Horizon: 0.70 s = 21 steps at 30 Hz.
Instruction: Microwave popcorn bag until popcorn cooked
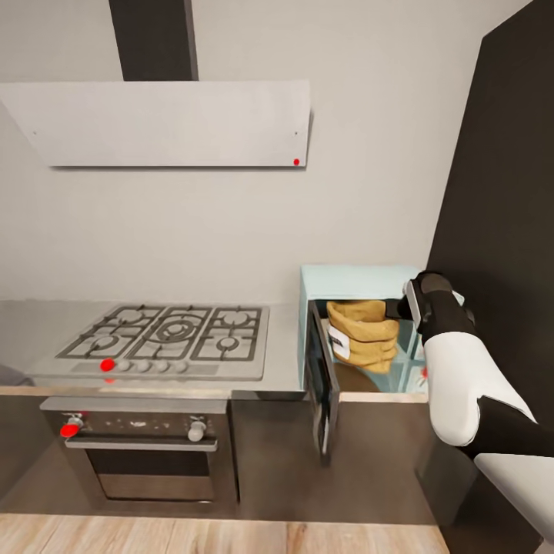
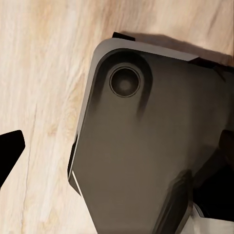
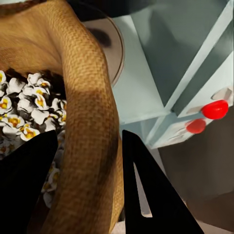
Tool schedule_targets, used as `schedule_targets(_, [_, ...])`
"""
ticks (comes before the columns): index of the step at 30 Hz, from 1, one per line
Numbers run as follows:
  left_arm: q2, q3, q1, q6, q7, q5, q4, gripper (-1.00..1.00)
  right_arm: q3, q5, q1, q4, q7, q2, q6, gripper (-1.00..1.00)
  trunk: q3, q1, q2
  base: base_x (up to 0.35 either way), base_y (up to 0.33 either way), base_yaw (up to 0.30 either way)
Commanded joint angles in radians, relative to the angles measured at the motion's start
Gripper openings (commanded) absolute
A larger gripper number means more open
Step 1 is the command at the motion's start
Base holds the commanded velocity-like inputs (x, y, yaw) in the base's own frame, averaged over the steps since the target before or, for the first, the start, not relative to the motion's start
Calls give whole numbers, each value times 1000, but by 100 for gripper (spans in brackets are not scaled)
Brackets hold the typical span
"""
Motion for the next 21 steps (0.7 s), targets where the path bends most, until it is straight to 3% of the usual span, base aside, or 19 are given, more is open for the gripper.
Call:
schedule_targets(1, [0, 1, -1, -3, 0, 3, 1, 100, -1, -10, -2, -23, 3, 0, 3, -100, -1, 0, -1, 192, 0, 0])
schedule_targets(21, [0, 1, -1, -3, 0, 3, 1, 100, -1, -10, -2, -22, 3, -1, 3, -100, -1, 0, -1, 192, 0, 0])
